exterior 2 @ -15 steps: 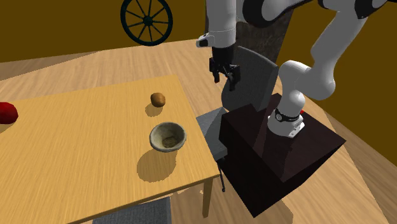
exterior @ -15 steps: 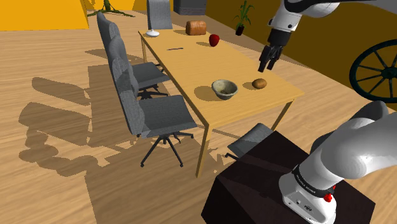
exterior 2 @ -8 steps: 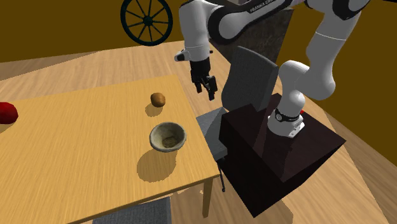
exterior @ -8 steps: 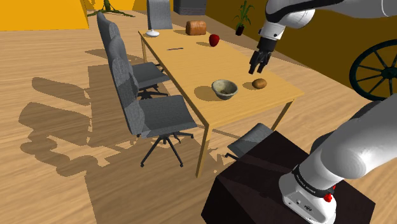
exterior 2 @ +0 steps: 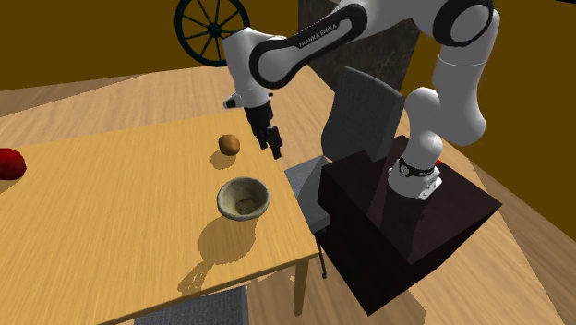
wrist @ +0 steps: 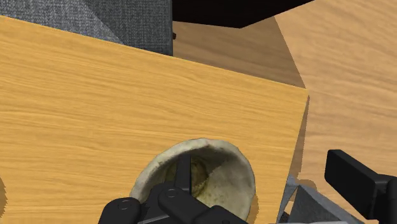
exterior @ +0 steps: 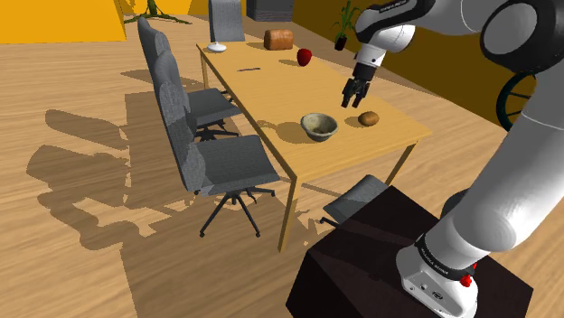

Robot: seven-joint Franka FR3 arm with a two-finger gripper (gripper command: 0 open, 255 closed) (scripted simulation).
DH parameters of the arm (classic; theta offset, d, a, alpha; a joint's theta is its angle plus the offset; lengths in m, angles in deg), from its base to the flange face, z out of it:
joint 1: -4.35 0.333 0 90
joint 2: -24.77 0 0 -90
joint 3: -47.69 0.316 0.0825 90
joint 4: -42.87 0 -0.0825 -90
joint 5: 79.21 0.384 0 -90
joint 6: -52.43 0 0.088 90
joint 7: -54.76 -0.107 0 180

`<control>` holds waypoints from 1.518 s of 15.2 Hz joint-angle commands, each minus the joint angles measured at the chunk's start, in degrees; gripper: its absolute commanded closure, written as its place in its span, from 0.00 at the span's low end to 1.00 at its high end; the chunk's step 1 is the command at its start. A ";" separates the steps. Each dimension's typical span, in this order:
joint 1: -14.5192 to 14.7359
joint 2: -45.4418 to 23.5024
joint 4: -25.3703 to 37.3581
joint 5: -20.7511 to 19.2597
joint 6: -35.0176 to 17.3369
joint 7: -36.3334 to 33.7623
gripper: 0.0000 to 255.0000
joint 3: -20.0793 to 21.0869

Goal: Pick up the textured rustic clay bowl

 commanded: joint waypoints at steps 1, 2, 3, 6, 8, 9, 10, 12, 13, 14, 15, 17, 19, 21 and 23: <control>-1.39 -5.37 4.33 2.59 0.52 2.13 0.00 -0.06; -2.16 -7.94 6.62 3.76 0.95 2.92 0.00 0.08; -2.97 -10.52 9.02 4.88 1.45 3.62 0.00 0.28; -5.63 -18.38 16.93 7.93 3.35 5.15 0.00 1.17; -7.59 -23.79 22.92 9.66 4.95 5.66 0.00 1.97; -8.63 -26.58 26.18 10.43 5.86 5.75 0.00 2.43; -9.67 -29.46 29.68 11.17 6.87 5.74 0.00 2.89; -11.64 -34.85 36.57 12.30 8.92 5.41 0.00 3.81; -11.66 -35.16 36.34 12.37 8.41 5.58 0.00 3.90; -11.66 -35.48 36.12 12.46 7.90 5.75 0.00 3.96; -11.65 -35.82 35.92 12.56 7.40 5.93 0.00 4.02; -11.66 -36.52 35.58 12.76 6.43 6.28 0.00 4.14; -11.67 -37.27 35.31 12.96 5.48 6.62 0.00 4.28; -11.68 -37.48 35.24 13.02 5.22 6.71 0.00 4.31; -11.65 -37.48 35.22 13.03 5.19 6.70 1.00 4.32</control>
